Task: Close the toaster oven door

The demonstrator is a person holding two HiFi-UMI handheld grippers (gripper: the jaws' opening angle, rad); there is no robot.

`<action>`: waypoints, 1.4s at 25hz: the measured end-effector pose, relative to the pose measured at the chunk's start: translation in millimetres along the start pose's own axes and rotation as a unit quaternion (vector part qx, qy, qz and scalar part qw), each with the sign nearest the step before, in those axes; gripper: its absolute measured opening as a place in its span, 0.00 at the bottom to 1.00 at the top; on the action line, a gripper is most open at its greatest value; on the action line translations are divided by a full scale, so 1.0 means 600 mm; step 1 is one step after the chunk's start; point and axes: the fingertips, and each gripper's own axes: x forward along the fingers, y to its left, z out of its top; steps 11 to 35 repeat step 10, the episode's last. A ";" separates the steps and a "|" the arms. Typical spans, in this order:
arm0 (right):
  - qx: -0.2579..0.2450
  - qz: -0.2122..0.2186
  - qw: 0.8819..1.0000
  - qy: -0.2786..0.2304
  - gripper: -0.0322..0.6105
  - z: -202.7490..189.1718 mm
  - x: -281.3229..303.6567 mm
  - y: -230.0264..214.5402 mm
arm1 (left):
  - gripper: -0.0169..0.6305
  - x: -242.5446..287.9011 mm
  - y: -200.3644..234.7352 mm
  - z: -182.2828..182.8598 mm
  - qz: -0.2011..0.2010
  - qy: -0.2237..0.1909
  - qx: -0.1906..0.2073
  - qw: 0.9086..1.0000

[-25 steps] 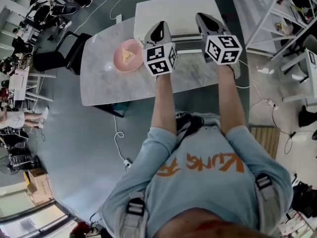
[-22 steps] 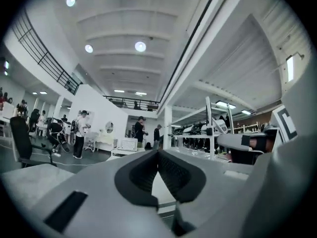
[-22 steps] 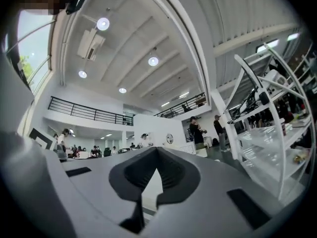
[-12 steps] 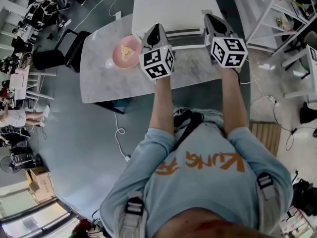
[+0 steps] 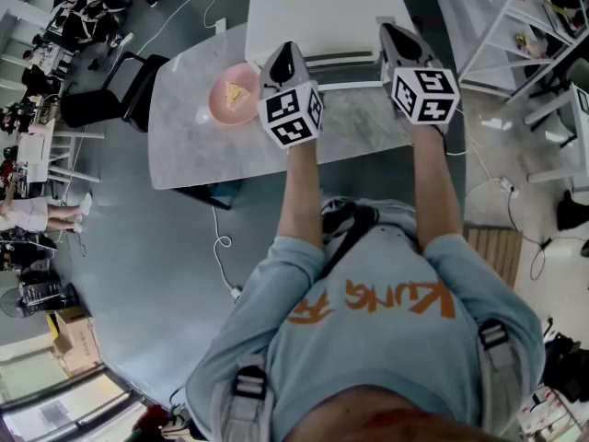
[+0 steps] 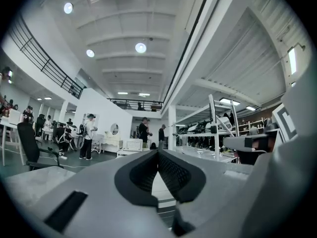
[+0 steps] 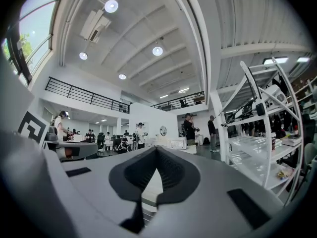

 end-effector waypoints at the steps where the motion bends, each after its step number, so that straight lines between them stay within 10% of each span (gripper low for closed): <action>1: -0.002 0.000 1.000 0.000 0.05 0.000 -0.001 0.000 | 0.03 0.000 0.000 -0.001 0.000 0.000 0.000 1.000; 35: -0.008 -0.001 1.000 0.006 0.05 -0.010 -0.001 -0.005 | 0.03 0.002 0.015 -0.009 0.010 0.007 -0.004 1.000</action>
